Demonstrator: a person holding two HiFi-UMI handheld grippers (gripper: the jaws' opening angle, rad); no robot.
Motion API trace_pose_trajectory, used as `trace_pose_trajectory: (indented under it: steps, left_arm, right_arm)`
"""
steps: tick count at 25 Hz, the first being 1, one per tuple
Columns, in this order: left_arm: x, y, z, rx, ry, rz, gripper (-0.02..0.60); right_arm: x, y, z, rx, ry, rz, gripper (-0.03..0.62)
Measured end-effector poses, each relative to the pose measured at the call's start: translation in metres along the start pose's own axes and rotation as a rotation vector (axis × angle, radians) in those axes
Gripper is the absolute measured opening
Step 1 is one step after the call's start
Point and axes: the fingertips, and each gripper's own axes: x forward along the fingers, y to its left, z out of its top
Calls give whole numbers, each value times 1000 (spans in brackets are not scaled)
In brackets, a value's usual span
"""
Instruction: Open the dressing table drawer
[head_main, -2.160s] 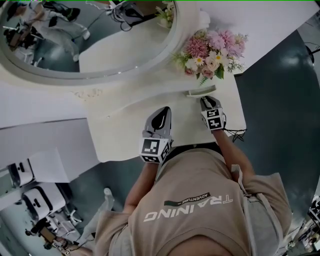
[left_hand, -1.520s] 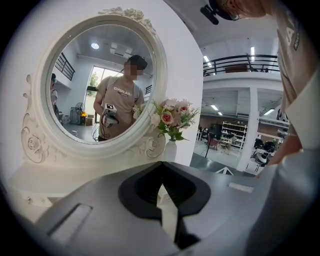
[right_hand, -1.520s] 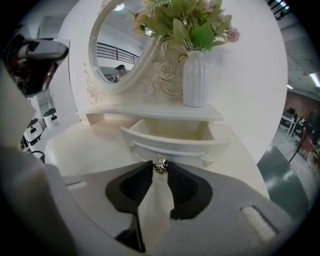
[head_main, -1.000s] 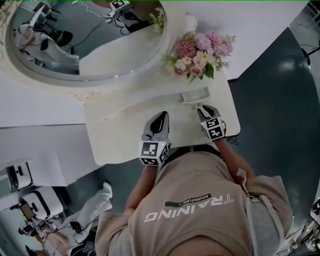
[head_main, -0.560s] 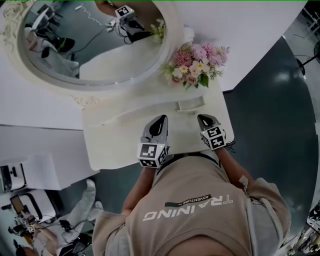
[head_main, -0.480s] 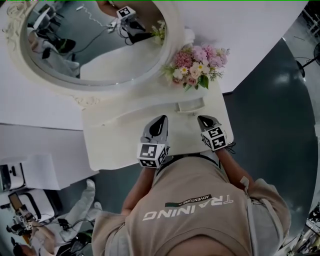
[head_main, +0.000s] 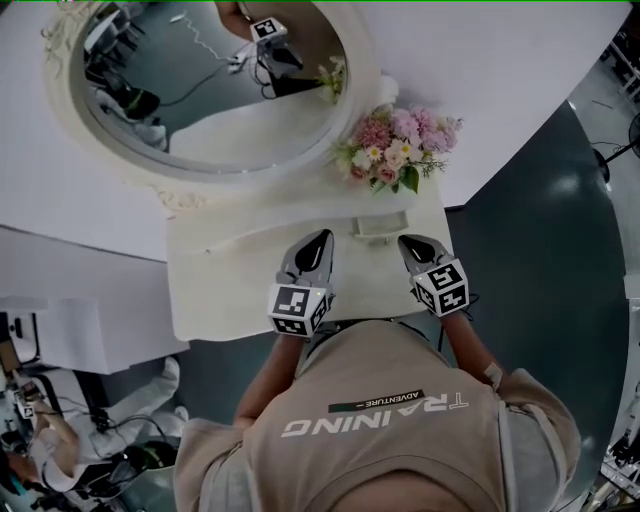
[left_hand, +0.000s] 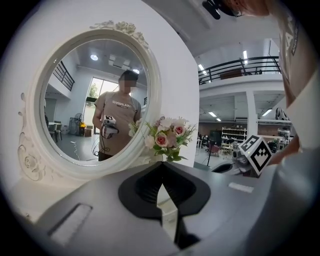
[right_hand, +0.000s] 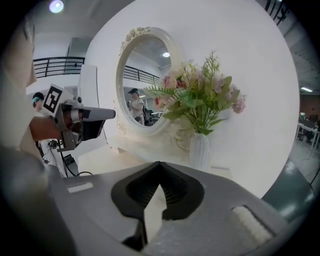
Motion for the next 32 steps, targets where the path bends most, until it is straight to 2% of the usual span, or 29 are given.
trace_pose_trajectory:
  steps: [4,7,13,17,24,32]
  left_arm:
    - [0,5,11,6,-17,9,18]
    - [-2,8,19,-2,-29,20,18]
    - [-11,5,41,-31,-51,-10,18]
    - [-16,6,56,-7,-70,-7,18]
    - [-15,10,82,36,-107,-12,18]
    - [-12,13,104,60,-142,-10,18]
  right_arm:
    - [-12,9,37,-112,-73,0,2]
    - [-20,14,65,-149,-134,6,2]
    - [-37,25,117,-162,-246,34,2]
    - [-44,32,142,-178,-287,47,2]
    - [-54,36,169,-234,-308,25,2]
    - [-66,28,196,-198,-382,-8,2]
